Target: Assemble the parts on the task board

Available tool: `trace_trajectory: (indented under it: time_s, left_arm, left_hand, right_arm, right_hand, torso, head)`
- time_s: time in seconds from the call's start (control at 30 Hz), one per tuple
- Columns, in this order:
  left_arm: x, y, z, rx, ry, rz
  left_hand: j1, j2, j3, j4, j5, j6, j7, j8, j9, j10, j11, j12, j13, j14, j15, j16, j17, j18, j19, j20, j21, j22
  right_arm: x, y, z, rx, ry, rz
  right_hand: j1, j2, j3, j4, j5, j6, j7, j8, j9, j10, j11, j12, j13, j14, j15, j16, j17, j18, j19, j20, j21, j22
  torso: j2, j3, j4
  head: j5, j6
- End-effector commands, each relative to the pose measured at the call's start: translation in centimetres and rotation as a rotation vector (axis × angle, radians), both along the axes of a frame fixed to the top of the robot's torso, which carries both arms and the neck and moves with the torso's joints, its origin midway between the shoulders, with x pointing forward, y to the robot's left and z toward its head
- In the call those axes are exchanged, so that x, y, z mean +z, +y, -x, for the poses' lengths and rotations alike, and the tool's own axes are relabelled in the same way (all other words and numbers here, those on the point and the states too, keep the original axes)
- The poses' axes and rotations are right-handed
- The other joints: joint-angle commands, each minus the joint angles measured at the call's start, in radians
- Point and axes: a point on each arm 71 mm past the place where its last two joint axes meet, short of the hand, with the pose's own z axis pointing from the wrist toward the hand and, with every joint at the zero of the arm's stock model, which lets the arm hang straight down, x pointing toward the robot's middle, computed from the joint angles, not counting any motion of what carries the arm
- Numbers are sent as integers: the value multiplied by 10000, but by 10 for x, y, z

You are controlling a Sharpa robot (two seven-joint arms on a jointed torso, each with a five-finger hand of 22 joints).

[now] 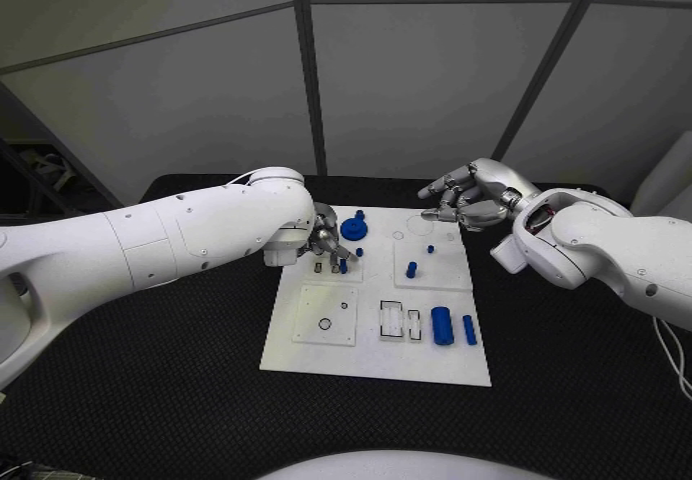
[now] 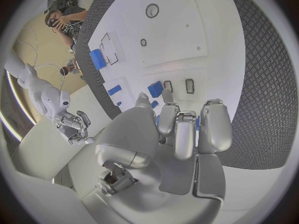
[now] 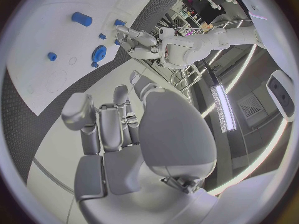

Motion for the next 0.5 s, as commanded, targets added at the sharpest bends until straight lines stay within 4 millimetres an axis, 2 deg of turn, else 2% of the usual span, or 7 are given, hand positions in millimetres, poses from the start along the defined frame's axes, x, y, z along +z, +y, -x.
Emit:
trace_trajectory:
  time_s: [0.03,0.27,0.5]
  left_arm:
    - [-1,-1,0,-56,154,-119]
    - [-1,-2,-1,-6,72,-53]
    - [-1,-4,0,-60,109,76]
  left_hand:
    - [38,-20,64,10,45,-2,7,-66,-15,-64,9,-37,1543,958,-54,-38,2395,-133,-85,-2,-21,8]
    - [92,10,89,3,91,20,1,-99,-62,-76,7,-61,1525,956,-55,-42,2391,-131,-90,-1,-28,2]
    - [377,136,233,-106,232,68,-22,-182,-180,-87,-13,-80,1490,952,-69,-52,2380,-130,-87,-10,-34,21]
  right_arm:
    - [2,1,-1,-10,-98,-13]
    - [2,2,-1,4,-64,3]
    - [1,3,-2,30,-19,35]
  right_hand:
    - [-49,50,0,25,56,38,8,-12,8,-71,-10,20,-3,385,-14,-44,616,-127,2,2,-58,-13]
    - [-49,50,0,25,56,38,8,-12,8,-71,-10,20,-3,385,-14,-44,616,-127,2,2,-58,-13]
    - [-46,55,7,25,69,30,10,-14,6,-77,-8,28,-3,378,-12,-60,608,-127,-4,3,-57,-10]
  torso:
    - [0,-2,5]
    - [2,0,7]
    - [-3,1,12]
  head:
    - [-9,-13]
    - [-7,-16]
    - [-1,-47]
